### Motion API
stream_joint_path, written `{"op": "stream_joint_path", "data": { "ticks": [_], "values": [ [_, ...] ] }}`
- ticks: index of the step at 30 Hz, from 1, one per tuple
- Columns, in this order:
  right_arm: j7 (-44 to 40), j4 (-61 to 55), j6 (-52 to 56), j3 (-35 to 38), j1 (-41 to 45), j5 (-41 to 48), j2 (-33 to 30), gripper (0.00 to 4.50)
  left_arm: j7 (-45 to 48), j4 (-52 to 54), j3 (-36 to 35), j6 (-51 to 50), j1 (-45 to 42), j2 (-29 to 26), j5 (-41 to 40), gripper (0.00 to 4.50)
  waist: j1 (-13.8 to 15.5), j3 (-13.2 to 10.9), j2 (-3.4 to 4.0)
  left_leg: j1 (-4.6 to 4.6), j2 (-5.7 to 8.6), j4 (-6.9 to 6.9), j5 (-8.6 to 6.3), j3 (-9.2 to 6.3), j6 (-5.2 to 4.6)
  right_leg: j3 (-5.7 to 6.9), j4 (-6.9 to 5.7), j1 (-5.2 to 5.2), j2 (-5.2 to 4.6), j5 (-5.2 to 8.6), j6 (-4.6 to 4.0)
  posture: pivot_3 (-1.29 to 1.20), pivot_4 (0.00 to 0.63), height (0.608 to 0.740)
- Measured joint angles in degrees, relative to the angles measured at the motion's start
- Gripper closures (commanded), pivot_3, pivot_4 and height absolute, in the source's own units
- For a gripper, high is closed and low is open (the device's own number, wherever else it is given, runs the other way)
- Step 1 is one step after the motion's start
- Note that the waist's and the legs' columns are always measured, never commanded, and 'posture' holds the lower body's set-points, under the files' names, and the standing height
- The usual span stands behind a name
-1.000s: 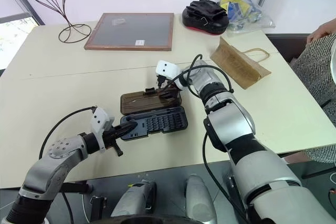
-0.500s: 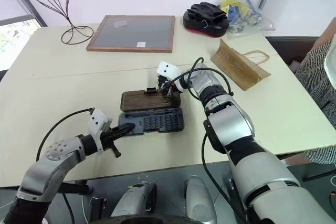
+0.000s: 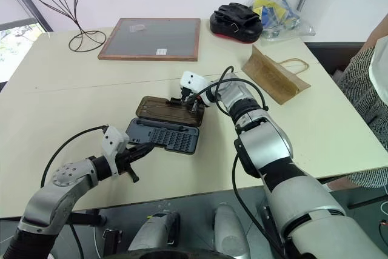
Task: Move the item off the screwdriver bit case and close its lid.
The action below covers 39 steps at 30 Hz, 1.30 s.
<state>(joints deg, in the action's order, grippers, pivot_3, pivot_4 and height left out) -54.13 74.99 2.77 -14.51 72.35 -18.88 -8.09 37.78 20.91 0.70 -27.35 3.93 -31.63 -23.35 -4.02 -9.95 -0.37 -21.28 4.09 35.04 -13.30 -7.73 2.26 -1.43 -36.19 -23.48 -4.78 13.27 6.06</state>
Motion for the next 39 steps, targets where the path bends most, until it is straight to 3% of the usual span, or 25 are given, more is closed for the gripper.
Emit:
{"op": "stream_joint_path", "data": {
  "ticks": [18,30,36,39],
  "values": [
    [0.6,-0.8,-2.7,-1.3,-1.4,-3.3,0.6,4.46,0.8,0.9,-4.5,1.0,2.1,-2.0,0.1,4.50,0.0,0.6,-0.05,0.09,-0.06,-0.07,-0.09,-0.02,0.11,0.00,0.02,0.03,0.06,0.14,-0.19,0.00,0.150,0.734],
    [7.1,-0.6,-12.6,-8.3,-1.2,-9.6,0.8,4.46,-0.1,2.1,-6.2,-0.9,-0.9,-2.2,-0.5,4.50,-0.2,0.8,-0.14,0.99,-0.25,-0.27,-0.25,-0.02,0.24,0.00,-0.02,0.74,0.17,0.74,-0.28,0.00,0.150,0.734],
    [5.7,-2.0,-16.4,-8.8,-1.2,-9.5,-1.0,4.46,0.3,-3.9,-6.1,-0.5,-6.7,-2.1,-0.2,4.50,0.0,0.7,-0.11,0.58,-0.23,-0.32,-0.25,-0.01,0.25,0.00,-0.05,0.28,0.21,0.51,-0.38,0.00,0.150,0.734],
    [4.1,-5.3,-17.4,-8.8,-1.9,-8.9,-2.2,4.46,0.7,-6.4,-6.1,0.1,-9.2,-2.1,0.2,4.50,0.1,0.7,-0.07,-0.10,-0.22,-0.26,-0.22,-0.04,0.31,0.03,-0.06,-0.33,0.21,0.42,-0.25,0.00,0.150,0.734]
  ]
}}
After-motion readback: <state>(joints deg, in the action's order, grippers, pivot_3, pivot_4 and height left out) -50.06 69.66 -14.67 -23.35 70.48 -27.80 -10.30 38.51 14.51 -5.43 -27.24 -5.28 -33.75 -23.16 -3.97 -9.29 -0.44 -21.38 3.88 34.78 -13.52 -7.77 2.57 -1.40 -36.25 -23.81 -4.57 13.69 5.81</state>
